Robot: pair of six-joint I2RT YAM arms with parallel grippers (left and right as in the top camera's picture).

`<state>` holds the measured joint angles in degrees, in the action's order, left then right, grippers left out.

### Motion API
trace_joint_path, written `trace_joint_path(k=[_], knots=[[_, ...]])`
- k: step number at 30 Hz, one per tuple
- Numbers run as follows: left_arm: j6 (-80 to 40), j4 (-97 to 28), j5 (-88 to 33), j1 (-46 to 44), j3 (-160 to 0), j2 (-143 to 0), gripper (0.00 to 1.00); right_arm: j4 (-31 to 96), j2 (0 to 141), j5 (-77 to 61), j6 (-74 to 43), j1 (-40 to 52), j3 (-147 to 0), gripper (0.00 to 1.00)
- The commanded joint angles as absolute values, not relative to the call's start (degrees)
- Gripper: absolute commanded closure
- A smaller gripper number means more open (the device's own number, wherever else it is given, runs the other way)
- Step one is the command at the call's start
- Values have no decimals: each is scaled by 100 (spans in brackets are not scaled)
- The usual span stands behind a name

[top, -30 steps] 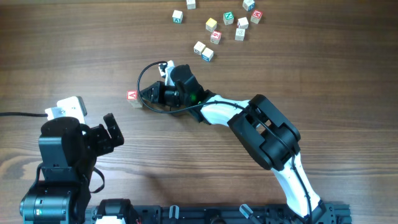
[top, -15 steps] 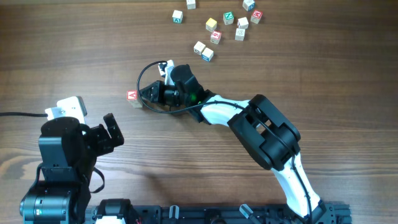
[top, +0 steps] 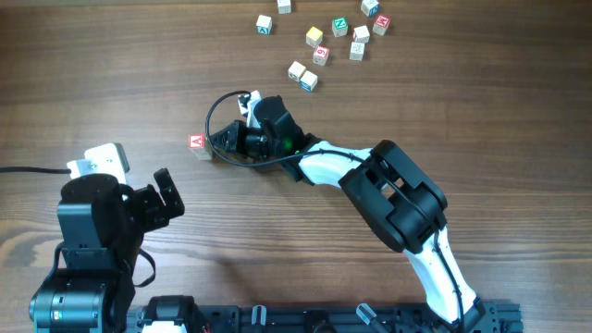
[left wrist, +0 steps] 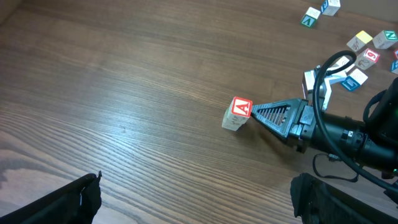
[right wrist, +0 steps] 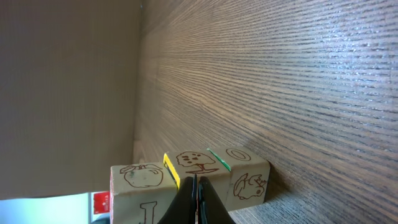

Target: Form a tower

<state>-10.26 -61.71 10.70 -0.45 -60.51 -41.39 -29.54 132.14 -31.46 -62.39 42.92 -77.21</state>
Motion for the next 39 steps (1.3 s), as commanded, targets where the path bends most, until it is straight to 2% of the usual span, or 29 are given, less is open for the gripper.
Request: trace_joint_path(k=[1,39], knots=[[-1096,-6160,1118,-10,-6088,-4141,0,-2954,13353,-3181,-6300,4289,-7734,96],[-1096,-6160,1118,-10,-6088,-4141,0,-3146,13351,-3341,-6346,4268,-7734,96]])
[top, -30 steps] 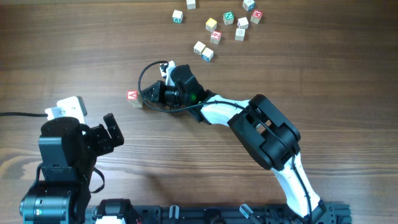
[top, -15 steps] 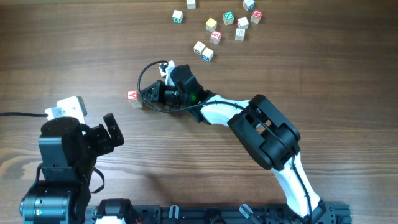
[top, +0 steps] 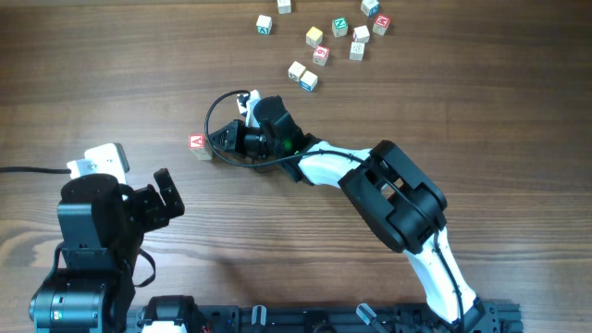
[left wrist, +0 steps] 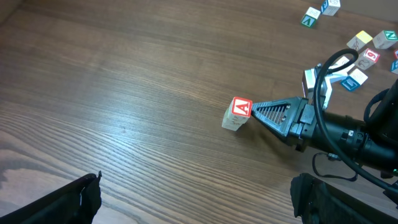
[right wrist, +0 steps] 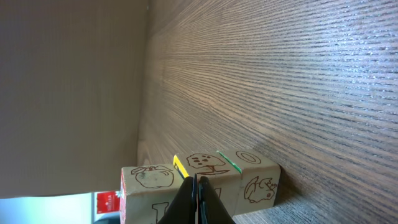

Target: Form a tower

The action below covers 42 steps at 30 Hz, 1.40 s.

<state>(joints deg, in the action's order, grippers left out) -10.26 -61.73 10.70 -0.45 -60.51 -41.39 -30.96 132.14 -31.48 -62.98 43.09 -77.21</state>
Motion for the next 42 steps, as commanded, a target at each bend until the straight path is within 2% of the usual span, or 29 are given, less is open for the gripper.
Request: trace_joint_path(k=[1,6,10,11,12,13,16,19,22,25,27,31,33,37,42], knots=[[-1096,-6158,1118,-10,-6088,-4141,0,-3144,13351,-3516,-6366,4195,-7734,96],[-1096,-6160,1118,-10,-6088,-4141,0,-2783,13349,-4364,-6274,3649,-7734,95],[-1096,-6158,1118,-10,-6088,-4141,0,-2193,13235,-5019,-5306,3100,-7734,76],[-1096,-6160,1118,-10,-6088,-4141,0,-2123,13131,-5214,-4803,3004,-7734,65],[-1096,-6158,1118,-10,-6088,-4141,0,-1984,12947,-5465,-3968,2888,-7736,29],[-1096,-6158,1118,-10,-6088,-4141,0,-1584,12709,-5557,-3227,2775,-7745,0],[-1096,-6160,1118,-10,-6088,-4141,0,16,12121,-5107,-1719,2622,-8079,0],[-1096,-6158,1118,-10,-6088,-4141,0,2045,11998,-4091,158,2781,-9207,0],[-1081,-6160,1125,-10,-6088,-4141,0,3188,11998,-3363,2156,3050,-9734,0],[-449,-6160,1894,-10,-6088,-4141,0,3448,12001,-3409,2703,3234,-9734,0],[-449,-6160,1896,-10,-6088,-4141,0,3492,12001,-3402,2952,3374,-9734,0],[-541,-5693,1787,-10,-6093,-4141,0,3183,12001,-2808,3306,3857,-9734,0],[-1103,-5516,1717,148,-6117,-4143,0,2897,12001,-2499,3345,4066,-9745,0],[-1068,-5424,1135,1406,-6125,-4401,0,2705,12005,-2453,3450,4263,-9913,0],[-458,-5325,-1723,4265,-6458,-5304,0,2460,12088,-1927,3586,4515,-10394,0]])
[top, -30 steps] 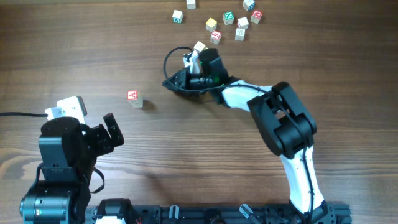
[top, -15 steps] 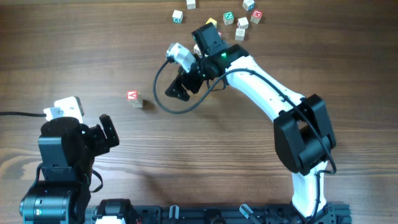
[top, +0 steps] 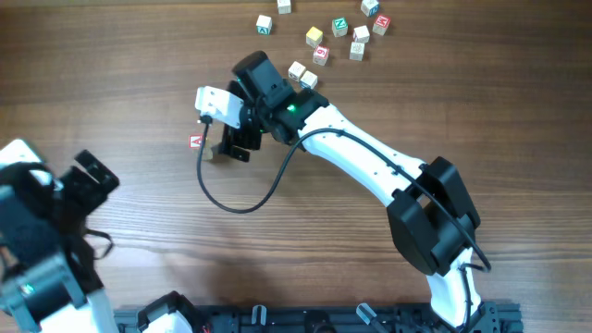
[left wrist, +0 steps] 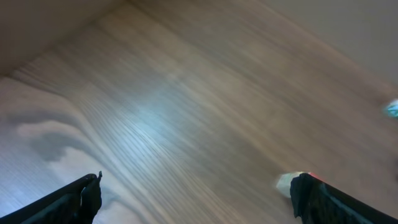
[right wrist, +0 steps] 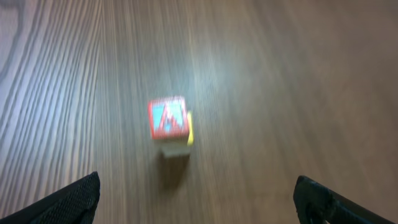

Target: Form a tower

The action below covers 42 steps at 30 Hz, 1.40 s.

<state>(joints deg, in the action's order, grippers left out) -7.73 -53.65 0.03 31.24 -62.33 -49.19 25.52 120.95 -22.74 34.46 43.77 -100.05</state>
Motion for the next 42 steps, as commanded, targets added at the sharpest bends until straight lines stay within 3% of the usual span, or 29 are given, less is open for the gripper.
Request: trace_joint_path(k=[1,3,7,11,16,18,24,27,31,35,42], knots=[[-469,-5341,-1874,4589,-6458,-5448,0,2462,12099,-1951,3476,4510,-10442,0],[-478,-5489,-1977,5118,-6458,-5850,0,2477,12103,-1949,3452,4482,-10442,0],[-493,-5487,-1992,5122,-6458,-6095,0,2663,12095,-1868,3424,4574,-10744,0],[-491,-5487,-1992,5124,-6458,-6233,0,2873,12086,-735,2220,4613,-11041,0],[-493,-5487,-1992,5124,-6458,-6281,0,3833,12086,174,1785,4593,-11133,2],[-491,-5489,-1992,5124,-6458,-6281,0,4390,12252,191,2484,4591,-11616,0],[-491,-5489,-1992,5124,-6458,-6281,0,4434,12956,-993,2244,4530,-13251,1],[-491,-5489,-1992,5124,-6458,-6281,0,4554,13434,-1599,2370,4692,-13378,0],[-491,-5487,-1992,5124,-6458,-6281,0,5315,13592,-2191,3371,4735,-13270,0],[-491,-5487,-1992,5124,-6458,-6281,0,5642,13767,-2193,4016,4871,-13262,0],[-491,-5487,-1992,5124,-6458,-6281,0,5242,14232,-1243,4032,5122,-13262,0]])
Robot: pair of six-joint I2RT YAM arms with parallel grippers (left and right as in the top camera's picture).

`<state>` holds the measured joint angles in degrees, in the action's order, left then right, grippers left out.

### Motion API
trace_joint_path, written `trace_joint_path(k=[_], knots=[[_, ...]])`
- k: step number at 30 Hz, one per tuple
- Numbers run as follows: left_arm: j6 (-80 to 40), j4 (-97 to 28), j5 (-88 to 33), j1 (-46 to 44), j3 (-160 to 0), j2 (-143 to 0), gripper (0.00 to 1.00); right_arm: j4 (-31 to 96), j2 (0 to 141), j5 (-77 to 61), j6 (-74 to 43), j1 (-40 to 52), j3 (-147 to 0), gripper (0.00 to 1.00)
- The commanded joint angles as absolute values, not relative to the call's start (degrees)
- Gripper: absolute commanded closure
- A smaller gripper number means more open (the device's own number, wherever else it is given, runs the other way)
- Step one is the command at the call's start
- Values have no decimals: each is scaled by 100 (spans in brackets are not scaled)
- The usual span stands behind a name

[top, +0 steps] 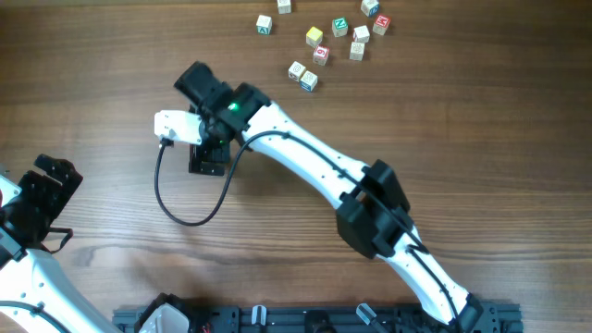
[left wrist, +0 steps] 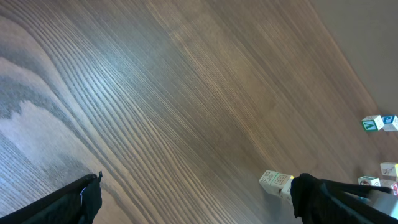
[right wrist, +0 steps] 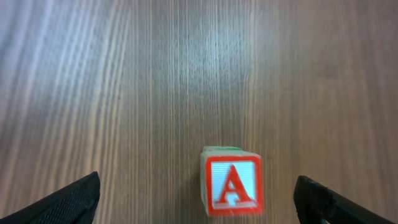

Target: Form a tower

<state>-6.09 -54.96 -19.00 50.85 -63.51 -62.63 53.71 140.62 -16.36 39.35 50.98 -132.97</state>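
Observation:
A small stack of alphabet blocks (right wrist: 231,188) stands on the wooden table, its top face a red A. In the right wrist view it lies low in the frame, between the two fingers of my right gripper (right wrist: 199,202), which is open above it. From overhead the right gripper (top: 208,157) covers the stack. The left wrist view shows the stack's pale side (left wrist: 274,182), partly behind one finger. My left gripper (left wrist: 199,199) is open and empty. It hangs at the table's left edge (top: 51,180), far from the stack.
Several loose blocks (top: 319,42) lie scattered at the back of the table; some show at the right edge of the left wrist view (left wrist: 373,123). A black cable (top: 180,208) loops from the right wrist over the table. The right arm (top: 314,166) crosses the middle.
My right gripper has shifted left and now sits directly over the stack, which shows larger and sharper in its wrist view. The left arm has drawn further toward the table's left edge.
At the two oldest moments my right gripper was shut, lying low with its tip against the stack topped by the red A, the left arm idle at the front left. Then the right gripper was open above the stack and the left arm had swung left. Now it hovers over the A.

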Motion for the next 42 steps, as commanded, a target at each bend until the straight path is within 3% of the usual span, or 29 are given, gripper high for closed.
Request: trace_joint_path(k=[1,11,22,36,42], knots=[[-491,-5487,-1992,5124,-6458,-6281,0,5105,14252,-1135,4029,5120,-13262,0],[-491,-5489,-1992,5122,-6458,-6298,0,4755,14414,-993,4073,5116,-13264,0],[-491,-5485,-1990,5124,-6455,-8036,0,4722,14407,-1129,3903,5094,-13336,0],[-491,-5485,-1990,5129,-6458,-8068,0,4873,14392,-1223,4202,4853,-13375,1],[-491,-5485,-1990,5129,-6455,-8068,0,5159,14392,-2062,4206,4713,-13375,0]])
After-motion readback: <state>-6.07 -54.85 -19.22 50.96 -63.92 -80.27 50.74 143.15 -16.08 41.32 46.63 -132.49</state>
